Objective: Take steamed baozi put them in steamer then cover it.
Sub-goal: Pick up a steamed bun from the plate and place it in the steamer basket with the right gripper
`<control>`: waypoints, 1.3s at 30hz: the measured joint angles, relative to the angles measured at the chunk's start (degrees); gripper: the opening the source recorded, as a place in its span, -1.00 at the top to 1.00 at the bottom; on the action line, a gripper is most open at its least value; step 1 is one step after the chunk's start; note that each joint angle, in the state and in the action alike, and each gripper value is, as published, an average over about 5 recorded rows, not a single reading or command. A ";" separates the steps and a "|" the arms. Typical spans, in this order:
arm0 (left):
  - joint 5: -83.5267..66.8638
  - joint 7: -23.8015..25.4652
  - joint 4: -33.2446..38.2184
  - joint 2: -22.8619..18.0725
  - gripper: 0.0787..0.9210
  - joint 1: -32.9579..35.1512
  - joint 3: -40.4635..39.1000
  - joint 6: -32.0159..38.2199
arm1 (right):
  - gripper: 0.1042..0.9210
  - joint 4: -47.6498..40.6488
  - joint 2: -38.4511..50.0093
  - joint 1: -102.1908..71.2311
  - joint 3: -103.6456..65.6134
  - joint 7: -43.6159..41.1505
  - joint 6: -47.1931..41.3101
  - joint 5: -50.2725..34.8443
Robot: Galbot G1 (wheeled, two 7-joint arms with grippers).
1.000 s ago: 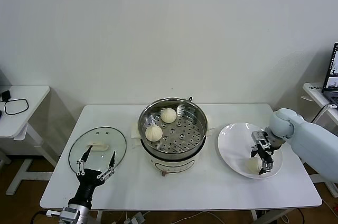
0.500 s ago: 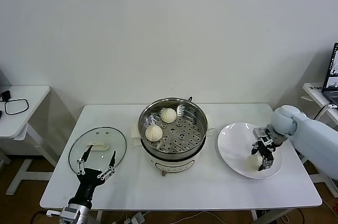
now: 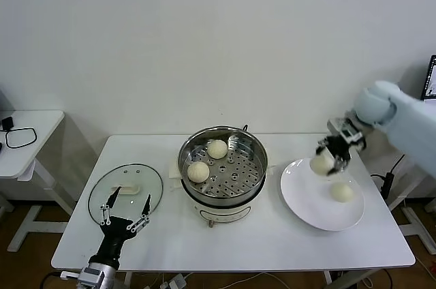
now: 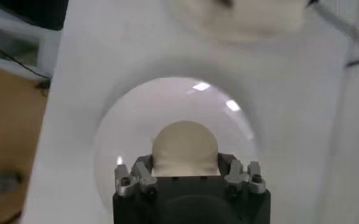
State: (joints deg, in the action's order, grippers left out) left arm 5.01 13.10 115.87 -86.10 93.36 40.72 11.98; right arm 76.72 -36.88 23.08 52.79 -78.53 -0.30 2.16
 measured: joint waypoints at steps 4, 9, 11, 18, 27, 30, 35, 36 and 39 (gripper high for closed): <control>-0.16 0.04 -0.15 0.05 -0.77 -0.05 0.28 0.03 | -0.53 2.42 -3.04 7.09 3.70 0.45 4.84 -0.46; -0.45 0.16 -0.43 0.19 -0.77 0.01 0.68 0.07 | -0.53 4.87 -7.86 13.32 7.68 2.19 11.10 0.20; -0.60 0.18 -0.54 0.25 -0.77 -0.02 0.83 0.08 | -0.53 5.65 -9.91 14.96 9.20 3.18 13.53 0.88; -0.76 0.33 -1.14 0.44 -0.77 -0.36 1.11 0.16 | -0.53 7.66 -16.54 17.57 13.50 7.33 21.16 4.21; -0.92 0.44 -2.36 0.83 -0.77 -0.95 1.42 0.27 | -0.53 9.63 -21.27 15.73 17.09 12.45 27.98 9.51; -0.92 0.45 -2.81 0.87 -0.77 -1.18 1.38 0.29 | -0.53 10.30 -22.42 14.71 17.97 13.91 29.26 10.74; -0.93 0.51 -3.23 0.92 -0.77 -1.37 1.41 0.30 | -0.53 10.90 -24.19 13.41 19.02 15.78 30.76 11.93; -0.93 0.54 -3.30 0.93 -0.77 -1.37 1.47 0.32 | -0.53 11.00 -24.49 13.25 19.24 16.01 31.00 12.06; -0.95 0.65 -3.59 0.96 -0.77 -1.34 1.75 0.40 | -0.53 11.24 -25.29 12.77 19.95 16.54 31.57 12.32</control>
State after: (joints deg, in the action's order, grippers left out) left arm 4.06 13.76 112.28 -85.14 92.02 42.46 12.38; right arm 87.96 -62.17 35.85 72.74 -61.99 31.28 14.48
